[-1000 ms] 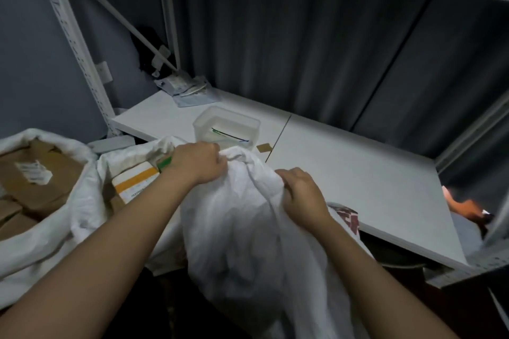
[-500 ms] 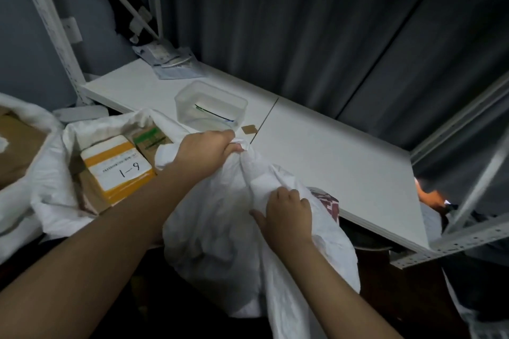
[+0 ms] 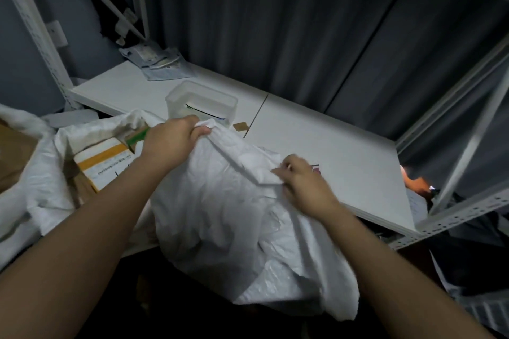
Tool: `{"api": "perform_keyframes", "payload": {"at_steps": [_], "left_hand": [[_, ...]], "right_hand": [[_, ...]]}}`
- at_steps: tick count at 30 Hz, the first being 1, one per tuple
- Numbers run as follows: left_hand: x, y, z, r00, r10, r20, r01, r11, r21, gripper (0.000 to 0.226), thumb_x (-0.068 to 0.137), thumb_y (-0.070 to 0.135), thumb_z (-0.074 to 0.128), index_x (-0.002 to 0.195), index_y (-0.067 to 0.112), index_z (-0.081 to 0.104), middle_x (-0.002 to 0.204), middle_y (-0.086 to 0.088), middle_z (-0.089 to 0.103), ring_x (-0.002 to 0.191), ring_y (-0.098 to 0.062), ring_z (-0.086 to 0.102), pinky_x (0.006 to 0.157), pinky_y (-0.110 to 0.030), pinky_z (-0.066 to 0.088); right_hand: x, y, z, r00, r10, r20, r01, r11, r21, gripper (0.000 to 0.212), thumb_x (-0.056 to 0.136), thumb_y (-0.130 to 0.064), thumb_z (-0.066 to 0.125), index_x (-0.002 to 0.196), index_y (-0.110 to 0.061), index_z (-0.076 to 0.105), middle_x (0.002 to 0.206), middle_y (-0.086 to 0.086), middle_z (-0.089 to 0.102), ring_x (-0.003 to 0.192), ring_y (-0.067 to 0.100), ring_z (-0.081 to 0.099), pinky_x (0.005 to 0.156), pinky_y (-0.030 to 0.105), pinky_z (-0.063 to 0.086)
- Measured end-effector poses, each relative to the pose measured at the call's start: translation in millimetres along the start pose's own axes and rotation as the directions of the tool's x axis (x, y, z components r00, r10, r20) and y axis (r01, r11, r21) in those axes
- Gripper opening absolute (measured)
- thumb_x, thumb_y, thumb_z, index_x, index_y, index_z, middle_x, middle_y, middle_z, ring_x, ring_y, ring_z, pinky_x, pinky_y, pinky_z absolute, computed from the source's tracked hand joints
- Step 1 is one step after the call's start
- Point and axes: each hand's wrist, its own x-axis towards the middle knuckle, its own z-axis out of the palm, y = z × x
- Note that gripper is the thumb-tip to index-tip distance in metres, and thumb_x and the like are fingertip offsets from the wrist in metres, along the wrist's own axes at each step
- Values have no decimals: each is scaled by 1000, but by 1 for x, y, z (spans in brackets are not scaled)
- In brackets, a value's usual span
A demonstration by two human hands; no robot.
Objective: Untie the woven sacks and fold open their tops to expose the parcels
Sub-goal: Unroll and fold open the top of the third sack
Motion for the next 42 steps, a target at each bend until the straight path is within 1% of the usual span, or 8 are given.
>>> {"api": "perform_keyframes", "payload": {"at_steps": [9,13,18,25,30,34,38,42], "left_hand": [[1,-2,-28,988,115,103,-100,985,-139,40,87,60,49,75,22,58,66,4,57,69,-19,55,61,-34,41],[-4,-15,-39,962,199,189,-153,960,-235,52,84,62,51,63,15,51,63,1,54,63,-17,51,61,-33,39],[-2,-22,-34,971,203,130,-199,979,-42,31,98,44,35,117,22,46,96,-4,65,86,-27,60,64,-32,40],[-1,-31,-25,974,179,140,-179,984,-14,79,65,92,21,121,39,41,107,3,67,93,-22,62,65,-31,42],[-8,1,-36,925,261,276,-239,965,-111,69,79,71,48,140,42,33,136,11,52,119,-15,53,88,-29,44],[-8,10,-23,912,401,88,-407,911,63,40,89,52,31,112,29,55,91,1,69,82,-25,66,58,-30,44],[-7,13,-25,889,443,-114,-394,869,300,49,54,11,76,99,18,61,62,-3,64,47,-24,61,38,-26,42],[-12,36,-22,928,354,116,-353,935,-34,59,86,53,56,137,28,42,134,2,55,122,-22,51,103,-41,39]], "right_hand": [[35,12,-103,879,374,-296,-415,906,-87,49,85,-1,44,122,-29,61,112,10,60,101,35,57,71,34,38],[26,8,-66,859,265,-438,-234,964,125,40,84,-7,46,118,-17,62,98,9,54,90,30,55,65,28,32],[10,23,-65,944,-21,-329,20,1000,-5,49,94,-46,33,130,-21,55,89,-7,44,83,16,48,72,28,35],[18,31,-67,885,-75,-460,127,988,83,12,90,-17,61,100,-10,64,87,0,58,83,18,53,72,18,34],[28,13,-64,788,-315,-529,270,949,-163,7,81,-4,55,83,-10,53,81,7,53,75,22,44,51,28,35],[34,8,-63,733,-469,-493,311,875,-370,34,67,6,72,86,-9,47,94,9,49,78,25,42,56,26,29],[28,19,-59,852,-194,-486,105,973,-206,25,80,-15,70,101,-12,58,93,8,62,71,29,59,51,33,43],[25,18,-56,819,-274,-505,79,925,-372,31,70,-4,52,95,-11,69,69,5,59,52,27,56,37,24,32]]}}
